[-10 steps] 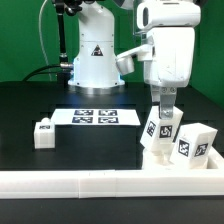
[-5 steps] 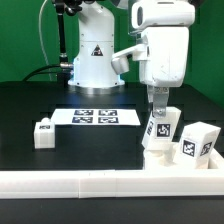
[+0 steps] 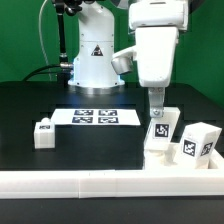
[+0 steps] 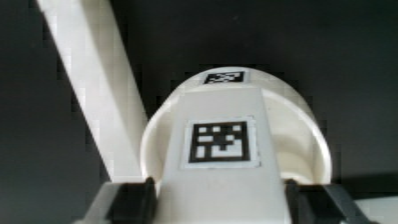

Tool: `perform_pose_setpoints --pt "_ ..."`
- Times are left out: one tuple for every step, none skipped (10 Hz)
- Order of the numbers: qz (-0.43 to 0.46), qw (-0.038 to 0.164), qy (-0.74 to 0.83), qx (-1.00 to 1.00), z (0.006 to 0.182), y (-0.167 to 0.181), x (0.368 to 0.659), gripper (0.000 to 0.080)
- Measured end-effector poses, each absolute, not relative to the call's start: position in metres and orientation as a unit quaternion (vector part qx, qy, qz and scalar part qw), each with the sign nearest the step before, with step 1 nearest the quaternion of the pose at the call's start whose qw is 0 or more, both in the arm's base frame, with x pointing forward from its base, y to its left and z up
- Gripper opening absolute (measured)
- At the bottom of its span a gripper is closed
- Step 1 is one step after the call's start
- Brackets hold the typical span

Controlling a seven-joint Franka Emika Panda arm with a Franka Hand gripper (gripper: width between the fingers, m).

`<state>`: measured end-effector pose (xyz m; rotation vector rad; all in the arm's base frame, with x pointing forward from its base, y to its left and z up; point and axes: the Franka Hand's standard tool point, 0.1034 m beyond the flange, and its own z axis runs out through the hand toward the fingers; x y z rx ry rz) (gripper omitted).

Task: Assemble stool

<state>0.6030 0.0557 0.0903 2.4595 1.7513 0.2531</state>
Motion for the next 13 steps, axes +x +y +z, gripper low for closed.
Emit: perform_pose_setpoints --pt "0.085 0.053 0.549 0.83 0.0901 0.0542 0.6028 0.0346" --pt "0.088 0.049 0.509 0.855 0.09 0.0542 0.6027 0.0346" --pt "0.091 0.044 0.467 0.878 0.0898 0.0547 0.6026 0.0346" --pt "0.095 0.037 0.422 0.901 0.0894 0.0556 0.6019 0.0346" --pt "0.097 0.032 0.38 0.919 0.0892 0.0566 0.6016 0.0346" --pt "0.101 0.024 0.329 0.939 0.0887 0.0582 0.601 0.0346" --pt "0.104 0.015 0.276 0.955 0.0889 0.06 0.6009 0.0346" --pt "0.106 0.01 0.248 0.963 0.0886 0.0611 0.6006 0.0346" --pt "0.11 -0.001 0.184 0.977 0.088 0.0623 0.5999 0.0346" --pt "0.116 -0.011 0.129 0.985 0.0872 0.0628 0.5991 0.0346" --pt "0.12 -0.015 0.097 0.988 0.0869 0.0619 0.5987 0.0346" --pt "0.127 -0.021 0.062 0.99 0.0869 0.0613 0.5994 0.0346" --pt "0.133 -0.023 0.045 0.99 0.0867 0.061 0.5998 0.0346"
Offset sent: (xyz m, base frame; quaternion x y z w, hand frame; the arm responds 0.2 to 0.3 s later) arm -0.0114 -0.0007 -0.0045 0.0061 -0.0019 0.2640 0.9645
